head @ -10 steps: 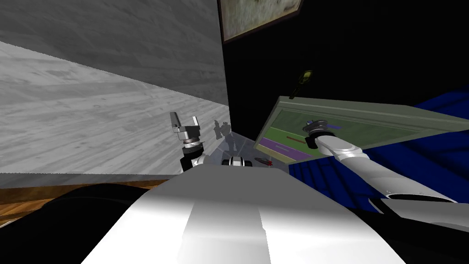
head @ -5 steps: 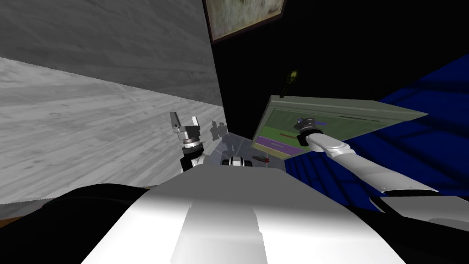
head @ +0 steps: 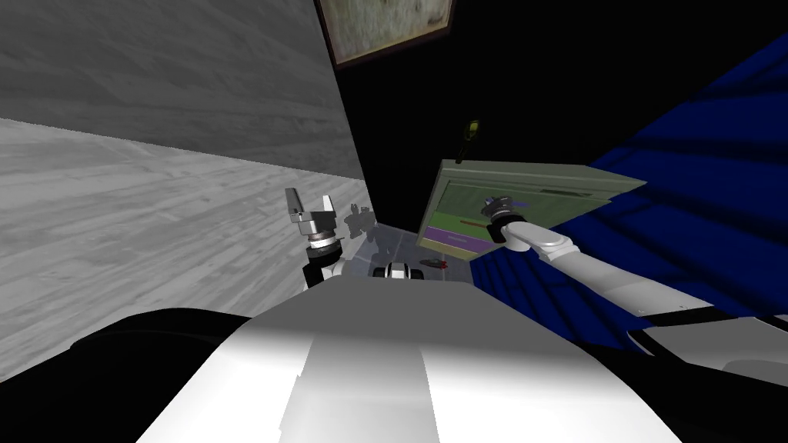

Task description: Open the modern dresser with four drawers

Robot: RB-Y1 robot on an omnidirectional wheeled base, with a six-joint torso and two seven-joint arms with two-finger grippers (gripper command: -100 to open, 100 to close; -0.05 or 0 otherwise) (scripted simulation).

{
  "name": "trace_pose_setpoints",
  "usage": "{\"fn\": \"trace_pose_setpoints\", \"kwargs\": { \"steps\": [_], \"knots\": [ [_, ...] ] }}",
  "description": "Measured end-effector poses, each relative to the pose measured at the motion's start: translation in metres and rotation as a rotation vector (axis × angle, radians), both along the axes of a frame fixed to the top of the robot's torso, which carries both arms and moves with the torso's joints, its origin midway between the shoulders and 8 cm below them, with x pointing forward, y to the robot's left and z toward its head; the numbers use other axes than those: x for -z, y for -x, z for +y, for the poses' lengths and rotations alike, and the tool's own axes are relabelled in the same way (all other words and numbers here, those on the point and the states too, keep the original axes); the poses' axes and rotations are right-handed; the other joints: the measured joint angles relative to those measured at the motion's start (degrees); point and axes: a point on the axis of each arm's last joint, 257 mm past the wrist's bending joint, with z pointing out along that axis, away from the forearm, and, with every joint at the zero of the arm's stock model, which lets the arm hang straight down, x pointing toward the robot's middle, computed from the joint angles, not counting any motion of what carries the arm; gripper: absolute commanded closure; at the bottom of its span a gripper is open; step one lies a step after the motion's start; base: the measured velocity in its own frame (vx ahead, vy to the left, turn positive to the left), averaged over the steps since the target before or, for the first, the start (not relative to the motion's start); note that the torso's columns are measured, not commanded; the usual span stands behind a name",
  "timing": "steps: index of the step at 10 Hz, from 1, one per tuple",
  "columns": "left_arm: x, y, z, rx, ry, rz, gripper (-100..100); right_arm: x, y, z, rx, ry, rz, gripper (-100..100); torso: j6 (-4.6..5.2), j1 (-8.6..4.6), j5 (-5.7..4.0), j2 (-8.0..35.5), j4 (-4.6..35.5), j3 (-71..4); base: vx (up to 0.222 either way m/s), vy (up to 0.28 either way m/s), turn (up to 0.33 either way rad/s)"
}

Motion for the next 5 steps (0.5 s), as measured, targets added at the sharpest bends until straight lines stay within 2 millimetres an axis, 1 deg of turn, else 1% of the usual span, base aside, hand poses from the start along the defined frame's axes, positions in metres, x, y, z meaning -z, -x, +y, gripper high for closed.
{"fn": "trace_pose_setpoints", "kwargs": {
  "steps": [1,2,3,4,5],
  "knots": [
    [0.000,0.000,0.000,0.000,0.000,0.000,0,0.000,-0.001,0.012,-0.013,-0.003,0.003,100,-0.16,0.01,-0.02,0.01,0.00,0.01,0.027,-0.019,-0.214],
    [0.000,0.000,0.000,0.000,0.000,0.000,0,0.002,0.000,0.026,-0.030,-0.007,0.012,100,-0.04,-0.05,-0.08,-0.02,-0.05,-0.01,0.022,-0.011,-0.121],
    [0.000,0.000,0.000,0.000,0.000,0.000,0,0.003,-0.002,0.037,-0.041,-0.010,0.015,100,-0.22,-0.05,-0.10,-0.10,-0.07,-0.05,0.027,-0.025,-0.236],
    [0.000,0.000,0.000,0.000,0.000,0.000,0,0.007,-0.003,0.051,-0.057,-0.013,0.023,100,-0.06,-0.14,-0.18,-0.16,-0.16,-0.09,0.026,-0.011,-0.156],
    [0.000,0.000,0.000,0.000,0.000,0.000,0,0.009,-0.001,0.063,-0.071,-0.014,0.028,100,-0.13,-0.20,-0.24,-0.23,-0.21,-0.13,0.009,0.004,-0.005]
  ]
}}
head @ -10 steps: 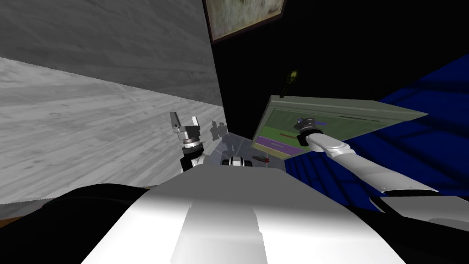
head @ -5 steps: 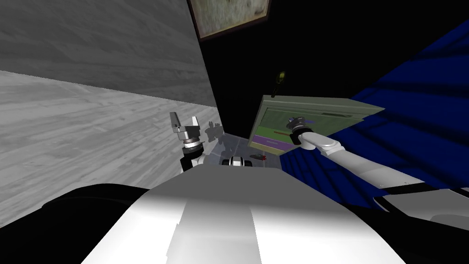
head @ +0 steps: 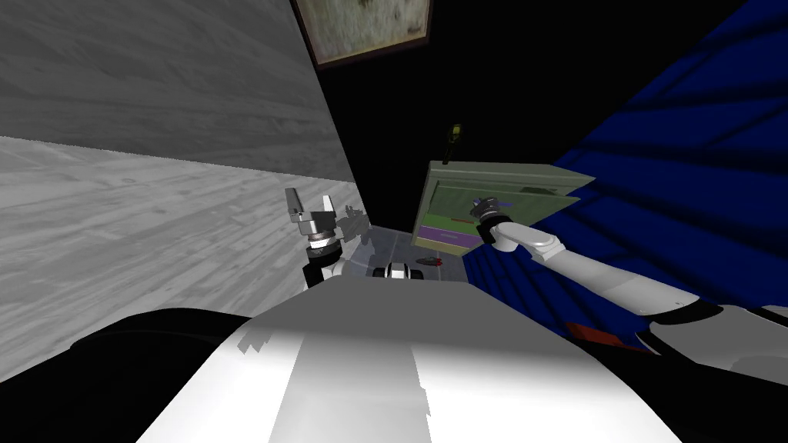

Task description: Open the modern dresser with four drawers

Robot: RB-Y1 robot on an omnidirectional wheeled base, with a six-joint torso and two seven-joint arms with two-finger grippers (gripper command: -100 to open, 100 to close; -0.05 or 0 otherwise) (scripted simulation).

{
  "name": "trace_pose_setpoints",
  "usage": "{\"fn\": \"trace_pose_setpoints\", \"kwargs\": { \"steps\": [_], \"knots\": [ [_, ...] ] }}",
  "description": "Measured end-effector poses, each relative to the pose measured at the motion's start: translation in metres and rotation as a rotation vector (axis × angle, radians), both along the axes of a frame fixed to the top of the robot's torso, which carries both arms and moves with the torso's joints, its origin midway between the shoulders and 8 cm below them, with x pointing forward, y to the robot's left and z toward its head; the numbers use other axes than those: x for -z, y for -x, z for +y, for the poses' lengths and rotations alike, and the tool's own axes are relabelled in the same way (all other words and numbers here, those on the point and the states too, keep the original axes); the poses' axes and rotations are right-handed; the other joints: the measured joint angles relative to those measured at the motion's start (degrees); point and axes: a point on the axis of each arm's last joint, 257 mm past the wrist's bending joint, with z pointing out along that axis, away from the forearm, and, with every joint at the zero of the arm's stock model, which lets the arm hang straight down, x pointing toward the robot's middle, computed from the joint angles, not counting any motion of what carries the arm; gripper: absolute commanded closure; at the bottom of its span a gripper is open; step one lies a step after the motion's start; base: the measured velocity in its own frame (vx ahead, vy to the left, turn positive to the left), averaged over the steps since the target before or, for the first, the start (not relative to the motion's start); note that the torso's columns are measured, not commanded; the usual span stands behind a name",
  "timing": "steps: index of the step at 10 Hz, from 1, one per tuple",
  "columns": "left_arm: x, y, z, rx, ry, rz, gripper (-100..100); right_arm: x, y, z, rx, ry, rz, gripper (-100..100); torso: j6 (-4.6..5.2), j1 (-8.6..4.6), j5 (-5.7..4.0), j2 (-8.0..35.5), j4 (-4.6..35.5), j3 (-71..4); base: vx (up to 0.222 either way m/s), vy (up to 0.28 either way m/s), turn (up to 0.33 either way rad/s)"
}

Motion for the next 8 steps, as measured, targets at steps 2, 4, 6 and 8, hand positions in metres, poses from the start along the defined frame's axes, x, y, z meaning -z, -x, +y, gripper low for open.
{"fn": "trace_pose_setpoints", "kwargs": {
  "steps": [2,4,6,8],
  "knots": [
    [0.000,0.000,0.000,0.000,0.000,0.000,0,-0.002,0.001,0.005,-0.009,0.001,-0.003,100,-0.15,0.17,-0.06,0.17,-0.09,0.09,-0.146,0.048,-0.063],
    [0.000,0.000,0.000,0.000,0.000,0.000,0,-0.002,0.001,0.012,-0.022,-0.002,-0.001,-100,-0.15,0.07,-0.01,0.10,0.00,0.07,-0.125,0.025,-0.062],
    [0.000,0.000,0.000,0.000,0.000,0.000,0,-0.014,0.000,0.009,-0.030,-0.001,0.000,-100,-0.30,0.13,-0.06,-0.75,-0.35,-0.46,0.030,0.040,-0.054],
    [0.000,0.000,0.000,0.000,0.000,0.000,0,-0.027,-0.001,0.007,-0.040,-0.003,0.006,-100,-0.40,0.21,0.02,-0.59,-0.24,-0.39,0.035,0.047,-0.048]
  ]
}}
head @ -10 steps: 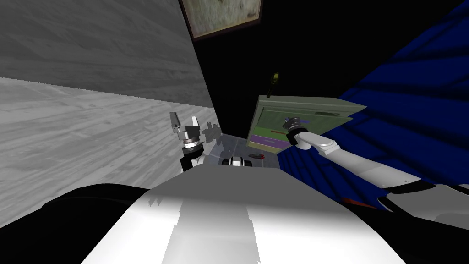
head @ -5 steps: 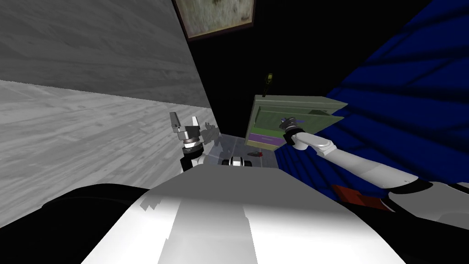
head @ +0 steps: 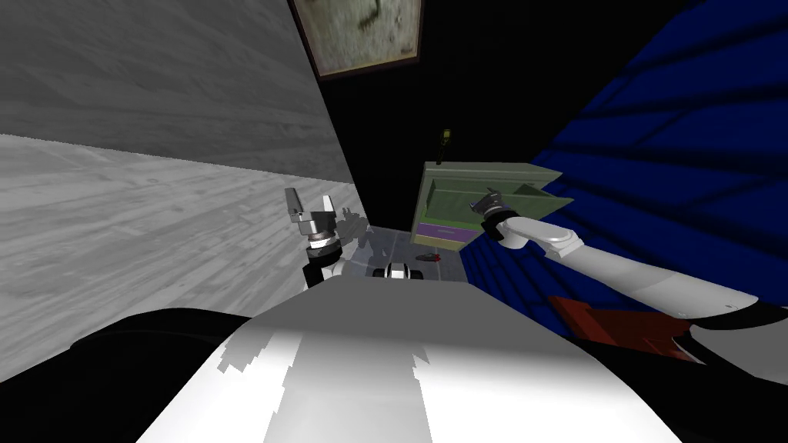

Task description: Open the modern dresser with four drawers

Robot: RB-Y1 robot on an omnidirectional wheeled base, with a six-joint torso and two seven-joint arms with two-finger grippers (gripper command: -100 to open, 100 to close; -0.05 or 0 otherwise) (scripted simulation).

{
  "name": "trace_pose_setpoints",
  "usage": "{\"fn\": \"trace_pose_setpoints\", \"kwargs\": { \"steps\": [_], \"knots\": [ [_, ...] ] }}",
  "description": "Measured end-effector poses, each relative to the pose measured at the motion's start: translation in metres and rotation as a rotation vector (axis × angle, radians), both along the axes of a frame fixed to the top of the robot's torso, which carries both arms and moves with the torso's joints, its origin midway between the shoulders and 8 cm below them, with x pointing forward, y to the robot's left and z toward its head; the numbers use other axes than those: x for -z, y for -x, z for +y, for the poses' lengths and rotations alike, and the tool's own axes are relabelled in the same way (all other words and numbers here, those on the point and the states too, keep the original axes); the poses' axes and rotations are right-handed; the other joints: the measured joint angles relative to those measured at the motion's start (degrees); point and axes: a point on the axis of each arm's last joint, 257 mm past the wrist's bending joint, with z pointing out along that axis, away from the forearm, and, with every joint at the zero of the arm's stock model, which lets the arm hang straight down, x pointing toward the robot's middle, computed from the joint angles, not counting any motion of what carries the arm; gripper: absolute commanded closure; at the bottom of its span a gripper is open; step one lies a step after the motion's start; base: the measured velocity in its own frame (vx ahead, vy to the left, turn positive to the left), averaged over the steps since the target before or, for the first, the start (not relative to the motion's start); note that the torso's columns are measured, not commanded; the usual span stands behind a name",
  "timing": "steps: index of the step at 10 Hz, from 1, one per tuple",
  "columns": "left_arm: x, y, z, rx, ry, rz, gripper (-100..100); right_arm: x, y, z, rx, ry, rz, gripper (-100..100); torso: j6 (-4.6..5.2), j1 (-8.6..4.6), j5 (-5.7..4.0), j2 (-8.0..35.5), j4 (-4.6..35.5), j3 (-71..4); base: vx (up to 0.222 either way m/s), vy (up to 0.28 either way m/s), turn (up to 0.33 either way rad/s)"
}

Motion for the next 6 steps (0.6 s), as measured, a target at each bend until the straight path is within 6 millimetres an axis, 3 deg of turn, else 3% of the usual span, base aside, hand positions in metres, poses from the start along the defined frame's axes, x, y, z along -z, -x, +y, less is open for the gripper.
{"fn": "trace_pose_setpoints", "kwargs": {
  "steps": [3,4,6],
  "knots": [
    [0.000,0.000,0.000,0.000,0.000,0.000,0,-0.018,-0.003,-0.004,-0.013,-0.001,0.008,-100,0.06,0.29,0.25,0.79,0.43,0.50,0.022,0.026,-0.030],
    [0.000,0.000,0.000,0.000,0.000,0.000,0,-0.017,-0.002,-0.005,-0.013,-0.001,0.013,0,0.05,0.25,0.17,0.80,0.36,0.52,0.007,-0.002,-0.003],
    [0.000,0.000,0.000,0.000,0.000,0.000,0,-0.011,-0.001,-0.006,-0.012,-0.003,0.023,0,0.08,0.13,0.10,0.57,0.25,0.37,0.000,0.000,0.000]
  ]
}}
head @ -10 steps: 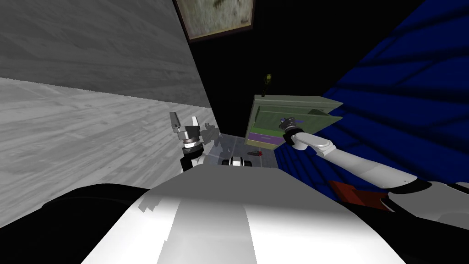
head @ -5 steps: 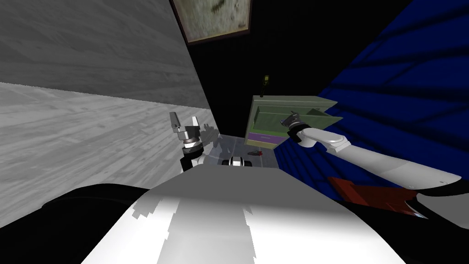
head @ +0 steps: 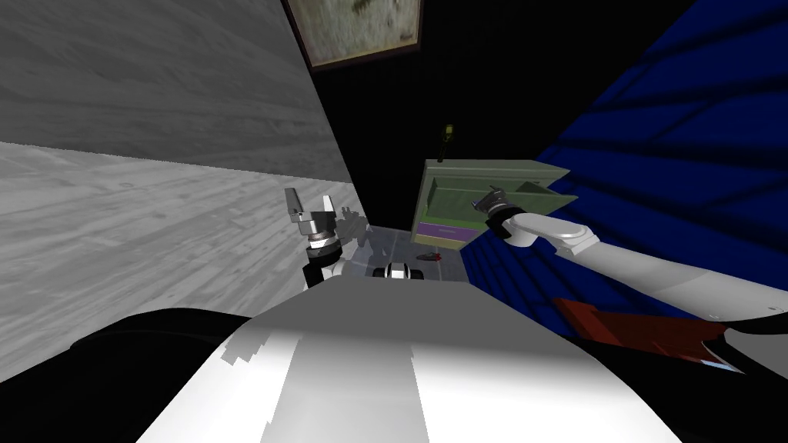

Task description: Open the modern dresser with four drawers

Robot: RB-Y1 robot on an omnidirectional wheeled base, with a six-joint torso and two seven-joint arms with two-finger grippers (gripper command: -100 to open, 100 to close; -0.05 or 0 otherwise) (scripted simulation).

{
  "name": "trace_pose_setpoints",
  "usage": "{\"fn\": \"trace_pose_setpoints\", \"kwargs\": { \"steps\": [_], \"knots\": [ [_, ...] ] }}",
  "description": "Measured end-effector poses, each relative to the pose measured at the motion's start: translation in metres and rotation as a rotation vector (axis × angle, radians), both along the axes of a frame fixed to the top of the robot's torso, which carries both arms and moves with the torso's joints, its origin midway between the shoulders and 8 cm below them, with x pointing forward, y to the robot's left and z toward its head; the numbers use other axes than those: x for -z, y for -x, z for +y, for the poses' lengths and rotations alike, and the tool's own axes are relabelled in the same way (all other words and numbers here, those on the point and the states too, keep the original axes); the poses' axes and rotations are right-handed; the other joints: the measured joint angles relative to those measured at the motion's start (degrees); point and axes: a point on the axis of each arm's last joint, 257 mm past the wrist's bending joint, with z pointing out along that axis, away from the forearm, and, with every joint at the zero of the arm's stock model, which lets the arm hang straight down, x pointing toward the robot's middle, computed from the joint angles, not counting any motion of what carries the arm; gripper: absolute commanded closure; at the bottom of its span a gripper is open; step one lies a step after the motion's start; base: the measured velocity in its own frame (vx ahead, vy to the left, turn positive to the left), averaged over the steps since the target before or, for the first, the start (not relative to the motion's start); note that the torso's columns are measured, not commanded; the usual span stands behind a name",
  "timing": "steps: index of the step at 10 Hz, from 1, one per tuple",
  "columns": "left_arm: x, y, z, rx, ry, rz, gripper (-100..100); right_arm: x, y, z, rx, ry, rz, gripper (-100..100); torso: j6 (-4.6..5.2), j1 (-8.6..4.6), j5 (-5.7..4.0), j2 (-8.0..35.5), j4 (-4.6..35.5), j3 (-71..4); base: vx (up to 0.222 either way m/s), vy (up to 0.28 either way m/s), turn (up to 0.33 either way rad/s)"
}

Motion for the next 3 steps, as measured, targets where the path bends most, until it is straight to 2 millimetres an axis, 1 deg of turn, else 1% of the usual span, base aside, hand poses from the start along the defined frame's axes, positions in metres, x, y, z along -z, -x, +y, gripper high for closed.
{"fn": "trace_pose_setpoints", "kwargs": {
  "steps": [3],
  "knots": [
    [0.0000,0.0000,0.0000,0.000,0.000,0.000,0,0.0056,0.0013,-0.0003,0.000,-0.002,0.010,0,0.01,-0.10,-0.09,-0.20,-0.13,-0.12,0.000,0.000,0.000]
  ]
}}
